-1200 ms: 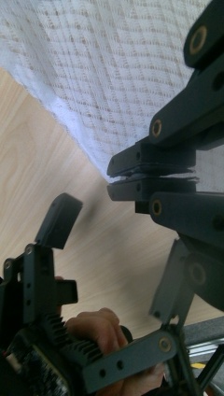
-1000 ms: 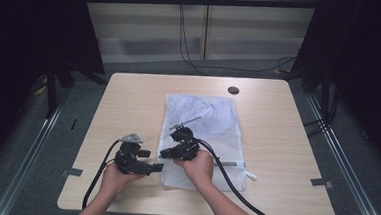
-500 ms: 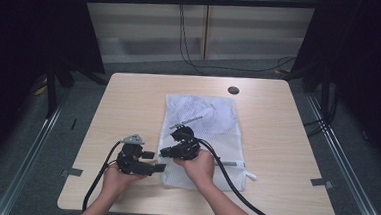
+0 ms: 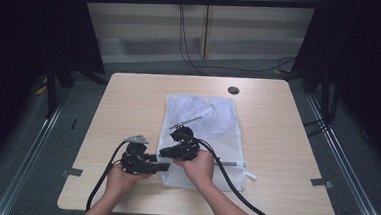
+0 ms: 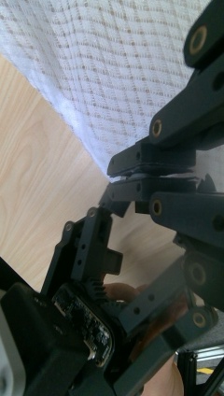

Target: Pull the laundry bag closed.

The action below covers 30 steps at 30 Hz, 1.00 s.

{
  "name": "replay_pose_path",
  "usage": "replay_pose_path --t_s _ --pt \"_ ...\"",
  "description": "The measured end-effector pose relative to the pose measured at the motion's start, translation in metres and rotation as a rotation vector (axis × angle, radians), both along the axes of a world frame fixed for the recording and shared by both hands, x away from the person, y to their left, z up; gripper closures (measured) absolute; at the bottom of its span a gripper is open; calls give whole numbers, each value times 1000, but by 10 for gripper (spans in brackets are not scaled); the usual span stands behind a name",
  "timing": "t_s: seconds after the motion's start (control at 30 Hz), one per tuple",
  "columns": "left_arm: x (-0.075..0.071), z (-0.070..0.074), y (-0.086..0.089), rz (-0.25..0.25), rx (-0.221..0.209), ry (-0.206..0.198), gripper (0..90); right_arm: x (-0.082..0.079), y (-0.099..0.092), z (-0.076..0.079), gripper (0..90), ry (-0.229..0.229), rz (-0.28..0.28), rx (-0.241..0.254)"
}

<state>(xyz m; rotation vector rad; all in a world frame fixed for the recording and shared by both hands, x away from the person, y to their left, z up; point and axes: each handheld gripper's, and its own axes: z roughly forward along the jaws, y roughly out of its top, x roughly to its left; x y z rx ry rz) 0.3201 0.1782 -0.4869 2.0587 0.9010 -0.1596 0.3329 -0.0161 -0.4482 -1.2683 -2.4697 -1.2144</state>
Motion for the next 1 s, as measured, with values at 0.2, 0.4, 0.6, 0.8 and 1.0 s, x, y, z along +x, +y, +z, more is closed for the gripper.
replay_pose_path --t_s 0.2,0.4,0.6,0.8,1.0 --pt "1 -1 -1 5 4 20 489 -1 -1 1 868 4 -7 5" --pt "4 0 -2 28 -28 55 582 -1 -2 2 868 -2 -5 7" --pt "5 -1 -1 33 -38 81 663 0 -3 2 868 -4 -2 16" --pt "5 1 0 51 -36 111 792 0 -4 3 868 -5 -4 19" --pt "6 3 1 63 -40 146 856 0 -6 5 868 6 -6 26"
